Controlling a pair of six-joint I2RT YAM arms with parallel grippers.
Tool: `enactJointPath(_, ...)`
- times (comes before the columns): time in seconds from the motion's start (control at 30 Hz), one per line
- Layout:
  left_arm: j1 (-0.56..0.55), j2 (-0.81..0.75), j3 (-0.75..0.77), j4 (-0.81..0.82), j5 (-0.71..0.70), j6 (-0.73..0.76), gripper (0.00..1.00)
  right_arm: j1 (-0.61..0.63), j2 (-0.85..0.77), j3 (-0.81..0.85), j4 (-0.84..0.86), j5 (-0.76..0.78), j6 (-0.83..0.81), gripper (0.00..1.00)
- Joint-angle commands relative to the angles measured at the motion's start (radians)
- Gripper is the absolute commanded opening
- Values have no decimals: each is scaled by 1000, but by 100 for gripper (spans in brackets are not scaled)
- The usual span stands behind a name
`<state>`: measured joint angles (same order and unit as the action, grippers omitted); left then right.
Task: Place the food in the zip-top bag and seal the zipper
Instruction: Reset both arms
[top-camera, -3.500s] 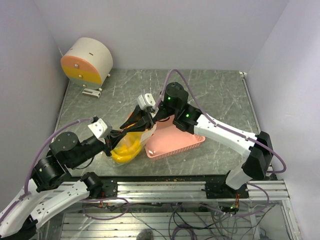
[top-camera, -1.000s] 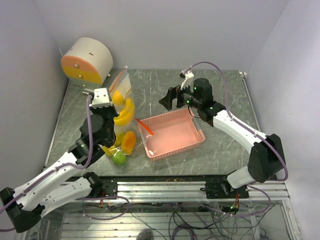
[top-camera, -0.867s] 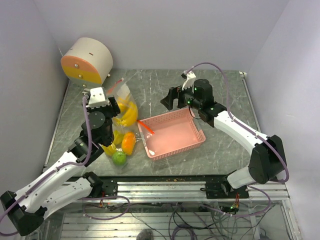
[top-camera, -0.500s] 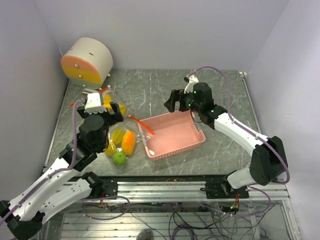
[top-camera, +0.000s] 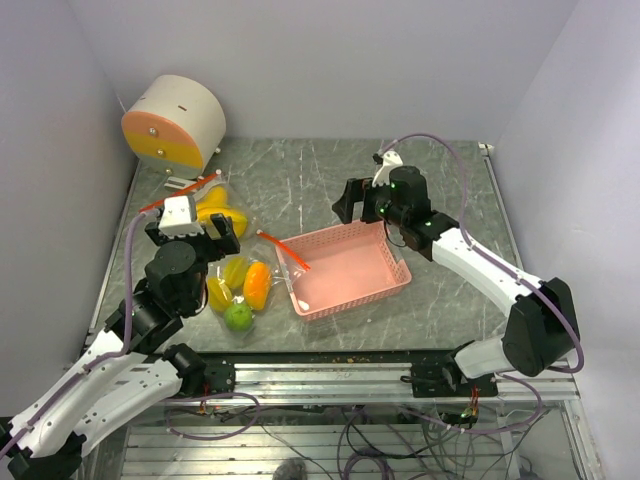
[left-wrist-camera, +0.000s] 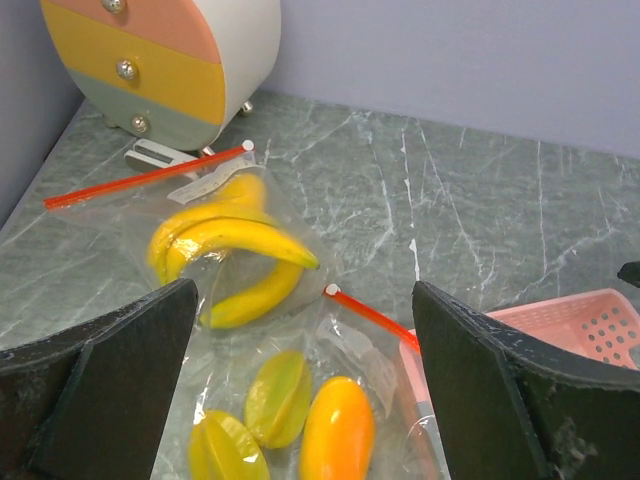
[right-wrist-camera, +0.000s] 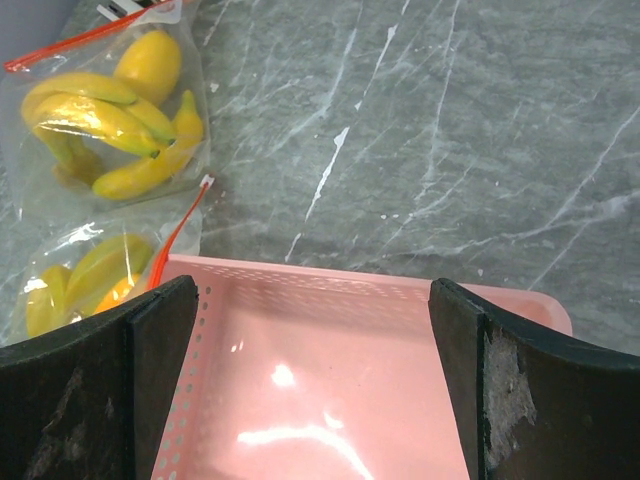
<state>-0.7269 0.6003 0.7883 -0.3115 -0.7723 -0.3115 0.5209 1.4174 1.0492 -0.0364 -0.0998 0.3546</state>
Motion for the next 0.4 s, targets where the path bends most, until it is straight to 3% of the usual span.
enactJointPath(0.0, 6, -5, -8, -8, 24, -2, 100, 1, -23, -21, -15, 33, -11, 100)
enactJointPath(0.37, 6, -4, -11, -8, 31, 7, 100, 1, -48, -35, -32, 96, -20, 100)
